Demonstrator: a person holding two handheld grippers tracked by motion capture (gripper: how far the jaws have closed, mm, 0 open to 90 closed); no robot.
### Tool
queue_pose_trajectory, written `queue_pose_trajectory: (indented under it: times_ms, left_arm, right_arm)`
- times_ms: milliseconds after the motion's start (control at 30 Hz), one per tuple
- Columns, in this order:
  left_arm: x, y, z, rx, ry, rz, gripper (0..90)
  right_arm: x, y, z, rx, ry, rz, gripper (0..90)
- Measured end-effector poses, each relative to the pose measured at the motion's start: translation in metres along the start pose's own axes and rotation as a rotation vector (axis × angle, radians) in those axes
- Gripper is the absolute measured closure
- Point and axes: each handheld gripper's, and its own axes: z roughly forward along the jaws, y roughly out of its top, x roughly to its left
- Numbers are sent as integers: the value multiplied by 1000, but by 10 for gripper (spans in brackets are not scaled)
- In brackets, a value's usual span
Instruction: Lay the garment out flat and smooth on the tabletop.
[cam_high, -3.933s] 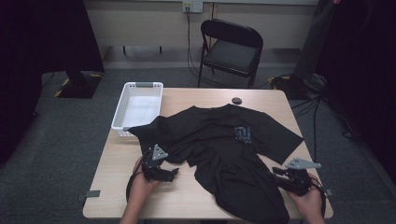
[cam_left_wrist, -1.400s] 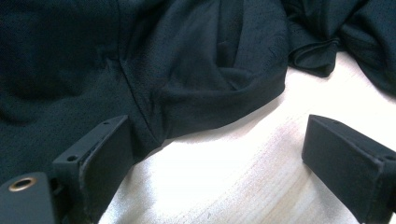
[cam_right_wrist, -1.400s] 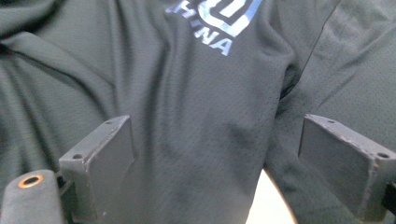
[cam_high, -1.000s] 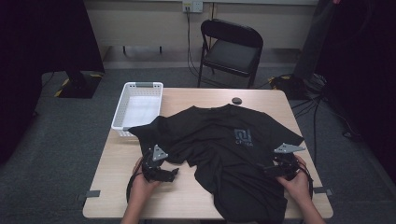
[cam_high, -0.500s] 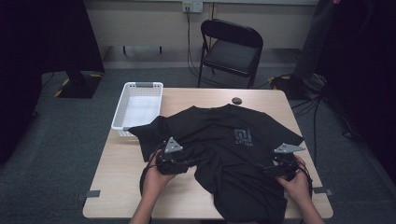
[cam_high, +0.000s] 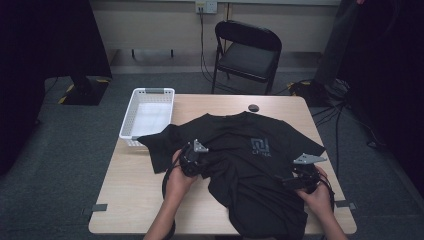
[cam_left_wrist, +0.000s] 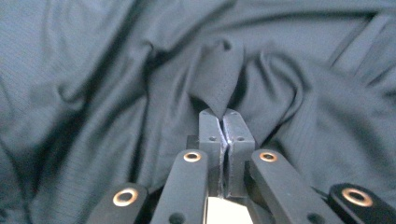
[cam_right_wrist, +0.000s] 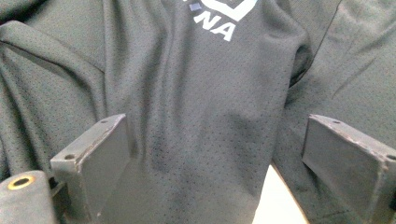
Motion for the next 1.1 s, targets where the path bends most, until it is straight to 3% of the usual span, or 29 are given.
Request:
queue_pose_trajectory:
  times_ms: [100,167,267,467,533,567,600,633,667,700,800,833,867,900,1000,1100]
  left_arm:
    - [5,14,-13,-29,-5,-12,888]
    - [9,24,-22,-65,-31,-39,887]
    - [11,40,-28,-59,-13,-14,887]
    - [10,70,-11,-15,-19,27,883]
    - [10,75,1,-28,-14,22,800]
    - [10,75,6,-43,-7,8,800]
    - [11,74,11,-53,-13,-10,694]
    - [11,71,15,-74,-11,-17,694]
    - [11,68,18,-91,6,-9,463]
    - [10,65,19,-91,26,10,463]
    - [5,50,13,-95,41,34,334]
    - [4,37,4,-112,34,14,331]
    - [4,37,4,-112,34,14,333]
    - [4,22,-6,-120,35,-1,338]
    - [3,8,-13,-121,30,-18,349]
    - [-1,-10,-18,-116,25,-19,439]
  right_arm:
    - [0,0,0,0,0,0,64]
    - [0,0,0,0,0,0,64]
    - [0,0,0,0,0,1,64]
    - [0,0,0,0,0,1,64]
    - [0,0,0,0,0,1,64]
    - [0,0,0,0,0,1,64]
    - [0,0,0,0,0,1,64]
    - [0,0,0,0,0,1,64]
    - [0,0,0,0,0,1,64]
    - [0,0,0,0,0,1,64]
    - [0,0,0,0,0,1,64]
    - [0,0,0,0,1,1,64]
    - [0,0,0,0,1,1,64]
    - [0,0,0,1,0,1,64]
    - [0,0,0,0,0,1,64]
    - [0,0,0,0,0,1,64]
